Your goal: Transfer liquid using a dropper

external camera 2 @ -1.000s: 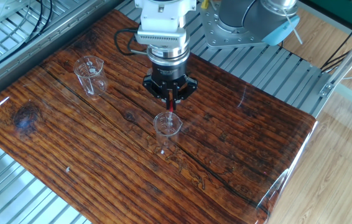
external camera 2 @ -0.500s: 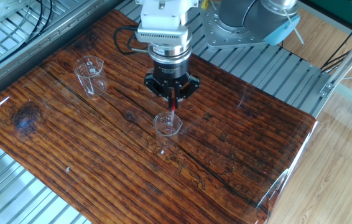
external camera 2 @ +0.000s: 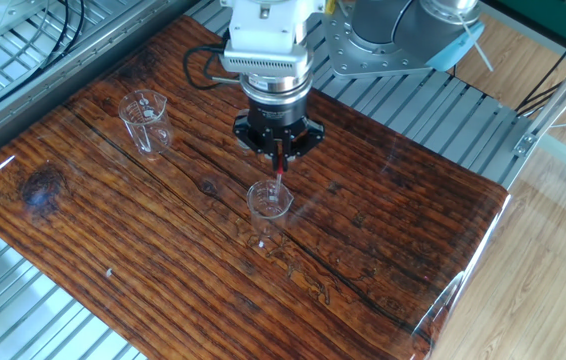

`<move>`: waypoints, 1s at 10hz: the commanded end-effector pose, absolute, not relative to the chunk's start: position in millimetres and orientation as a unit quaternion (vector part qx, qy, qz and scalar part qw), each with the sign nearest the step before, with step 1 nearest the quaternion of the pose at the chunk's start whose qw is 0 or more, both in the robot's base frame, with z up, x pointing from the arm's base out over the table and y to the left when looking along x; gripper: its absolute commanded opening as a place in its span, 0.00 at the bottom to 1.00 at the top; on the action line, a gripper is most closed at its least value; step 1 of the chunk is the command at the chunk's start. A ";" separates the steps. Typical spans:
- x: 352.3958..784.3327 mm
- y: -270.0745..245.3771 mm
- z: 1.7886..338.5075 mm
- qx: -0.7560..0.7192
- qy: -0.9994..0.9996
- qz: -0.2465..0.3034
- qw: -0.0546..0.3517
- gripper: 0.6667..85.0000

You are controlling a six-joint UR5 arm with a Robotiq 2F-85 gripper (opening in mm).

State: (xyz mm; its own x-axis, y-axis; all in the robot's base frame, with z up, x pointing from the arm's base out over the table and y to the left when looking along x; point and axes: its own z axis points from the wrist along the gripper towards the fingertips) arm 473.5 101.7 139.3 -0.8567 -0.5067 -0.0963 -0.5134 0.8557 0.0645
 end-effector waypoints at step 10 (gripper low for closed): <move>474.1 102.4 144.7 -0.254 0.966 0.037 0.026 0.02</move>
State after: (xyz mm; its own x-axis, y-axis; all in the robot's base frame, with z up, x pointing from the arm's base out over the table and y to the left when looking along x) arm 473.1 99.0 142.3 -0.8658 -0.4963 -0.0640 -0.4994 0.8650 0.0490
